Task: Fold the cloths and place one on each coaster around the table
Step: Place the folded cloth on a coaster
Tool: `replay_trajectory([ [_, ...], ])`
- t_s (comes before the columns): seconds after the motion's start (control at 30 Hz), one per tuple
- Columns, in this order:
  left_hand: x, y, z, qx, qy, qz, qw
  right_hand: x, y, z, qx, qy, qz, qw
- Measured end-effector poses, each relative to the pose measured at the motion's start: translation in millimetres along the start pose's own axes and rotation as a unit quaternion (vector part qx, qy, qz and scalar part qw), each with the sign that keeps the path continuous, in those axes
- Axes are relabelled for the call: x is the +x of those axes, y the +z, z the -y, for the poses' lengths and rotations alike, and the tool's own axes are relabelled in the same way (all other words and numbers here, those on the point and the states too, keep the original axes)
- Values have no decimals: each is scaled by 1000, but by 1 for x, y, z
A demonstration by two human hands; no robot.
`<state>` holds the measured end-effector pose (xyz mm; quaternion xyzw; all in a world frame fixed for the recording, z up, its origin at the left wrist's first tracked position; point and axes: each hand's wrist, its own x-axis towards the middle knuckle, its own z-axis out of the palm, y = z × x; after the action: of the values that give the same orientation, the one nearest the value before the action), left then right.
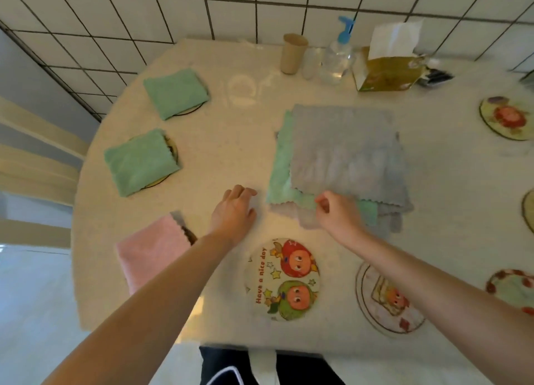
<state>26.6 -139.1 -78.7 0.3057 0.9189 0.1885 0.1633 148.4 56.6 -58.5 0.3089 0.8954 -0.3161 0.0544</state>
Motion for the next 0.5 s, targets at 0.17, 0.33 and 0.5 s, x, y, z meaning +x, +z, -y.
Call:
replay_trajectory([
  [0.17, 35, 32, -69, 25, 43, -13, 999, 36, -40, -63, -130, -121, -15, 984],
  [0.33, 65, 53, -102, 120, 180, 8, 976, 61, -44, -91, -228, -203, 4, 952],
  [0.5, 80, 67, -100, 170, 228, 48, 958, 73, -36, -106, -333, -275, -20, 902],
])
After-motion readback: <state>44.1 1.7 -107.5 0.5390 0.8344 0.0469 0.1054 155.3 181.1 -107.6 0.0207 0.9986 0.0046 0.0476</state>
